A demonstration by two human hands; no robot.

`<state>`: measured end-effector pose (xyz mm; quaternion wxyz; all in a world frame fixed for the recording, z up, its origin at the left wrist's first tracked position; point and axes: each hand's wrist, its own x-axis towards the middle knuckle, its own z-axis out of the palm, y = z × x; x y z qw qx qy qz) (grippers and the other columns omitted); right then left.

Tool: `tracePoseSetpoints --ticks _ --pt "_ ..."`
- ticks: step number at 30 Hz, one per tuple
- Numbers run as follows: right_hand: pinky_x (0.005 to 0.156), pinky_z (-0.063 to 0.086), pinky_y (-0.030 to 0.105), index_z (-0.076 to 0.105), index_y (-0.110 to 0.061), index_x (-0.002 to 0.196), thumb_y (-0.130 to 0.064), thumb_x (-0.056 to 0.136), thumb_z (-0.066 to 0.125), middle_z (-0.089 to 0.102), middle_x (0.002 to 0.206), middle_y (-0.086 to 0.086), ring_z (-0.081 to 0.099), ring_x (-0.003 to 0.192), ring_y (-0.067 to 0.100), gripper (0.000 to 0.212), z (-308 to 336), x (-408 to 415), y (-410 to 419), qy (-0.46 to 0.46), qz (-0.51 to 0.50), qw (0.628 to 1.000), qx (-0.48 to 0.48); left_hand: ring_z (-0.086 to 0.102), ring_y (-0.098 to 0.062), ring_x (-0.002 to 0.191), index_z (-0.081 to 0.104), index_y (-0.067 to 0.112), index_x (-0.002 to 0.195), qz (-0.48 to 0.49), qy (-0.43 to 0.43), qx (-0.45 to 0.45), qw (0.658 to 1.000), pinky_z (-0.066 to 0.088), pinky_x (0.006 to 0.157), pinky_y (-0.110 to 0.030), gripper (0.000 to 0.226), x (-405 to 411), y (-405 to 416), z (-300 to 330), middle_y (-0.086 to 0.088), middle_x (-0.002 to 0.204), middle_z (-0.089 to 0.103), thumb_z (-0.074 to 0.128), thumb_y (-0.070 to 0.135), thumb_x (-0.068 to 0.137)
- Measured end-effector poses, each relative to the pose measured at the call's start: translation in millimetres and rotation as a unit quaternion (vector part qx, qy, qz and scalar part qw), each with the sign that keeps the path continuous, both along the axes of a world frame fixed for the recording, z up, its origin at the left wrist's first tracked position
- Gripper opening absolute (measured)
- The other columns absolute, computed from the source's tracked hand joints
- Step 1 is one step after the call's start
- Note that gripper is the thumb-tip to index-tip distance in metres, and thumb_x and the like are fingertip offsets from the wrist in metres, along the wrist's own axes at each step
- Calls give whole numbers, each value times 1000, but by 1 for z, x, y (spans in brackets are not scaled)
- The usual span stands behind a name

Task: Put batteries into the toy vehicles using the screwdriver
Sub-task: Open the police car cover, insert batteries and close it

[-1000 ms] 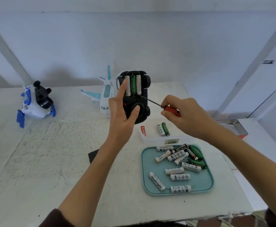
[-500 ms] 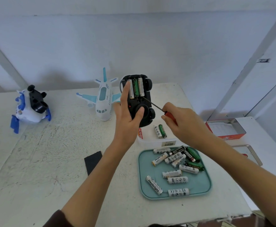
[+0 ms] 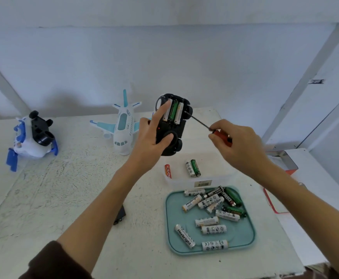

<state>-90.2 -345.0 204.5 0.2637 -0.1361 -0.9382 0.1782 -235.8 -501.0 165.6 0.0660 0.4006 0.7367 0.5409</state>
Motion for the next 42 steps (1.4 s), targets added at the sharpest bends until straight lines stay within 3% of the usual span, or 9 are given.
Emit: tracePoseSetpoints --ticks 2,5,9,14,23,27,33,42 --pt "62 49 34 62 -15 102 -25 90 56 64 76 -3 58 68 22 17 8 -5 6 2 -17 1000 25 48 -24 109 22 68 131 -19 24 -43 999 38 96 -28 65 -4 -1 6 -10 118 39 49 29 86" --pt "63 47 33 62 -15 102 -26 91 55 54 74 -11 56 70 20 17 14 -9 12 4 -29 999 46 48 -24 102 20 69 131 -39 55 -82 994 42 92 -29 65 -10 1 11 -7 114 37 49 29 88" --pt "60 44 30 62 -15 100 -25 91 55 50 70 -11 51 66 19 15 17 -7 15 -7 -39 997 69 45 -24 97 18 68 132 -49 94 -102 989 39 86 -18 71 -17 4 12 -6 110 36 51 17 96" --pt "60 45 31 62 -15 100 -25 91 53 52 68 -8 53 66 21 16 19 -4 16 -27 -47 995 80 44 -24 99 17 64 135 -57 113 -121 985 33 82 -11 69 -19 6 11 -7 110 36 51 18 96" --pt "60 47 31 62 -16 101 -27 93 50 65 77 0 57 67 24 19 21 -5 20 -55 -50 992 106 43 -25 98 17 61 135 -72 133 -132 980 41 92 -33 68 -14 10 15 -6 109 34 51 17 96" --pt "60 45 29 62 -17 101 -28 93 49 61 72 0 56 67 23 19 26 -4 20 -89 -54 987 119 43 -27 97 18 57 137 -87 160 -150 972 43 95 -39 68 -16 11 20 -7 108 35 52 16 95" --pt "53 29 21 64 -17 97 -27 91 53 45 56 -14 43 55 13 16 33 -3 30 -102 -55 990 76 42 -25 98 16 57 137 -96 201 -179 958 42 95 -38 69 -23 13 29 -5 108 34 52 15 96" --pt "58 38 25 65 -19 88 -25 88 57 56 63 -9 43 52 6 11 27 6 40 -118 -34 992 6 37 -18 91 14 57 135 -128 263 -224 930 37 83 -29 69 -28 14 31 -3 106 31 51 14 96"
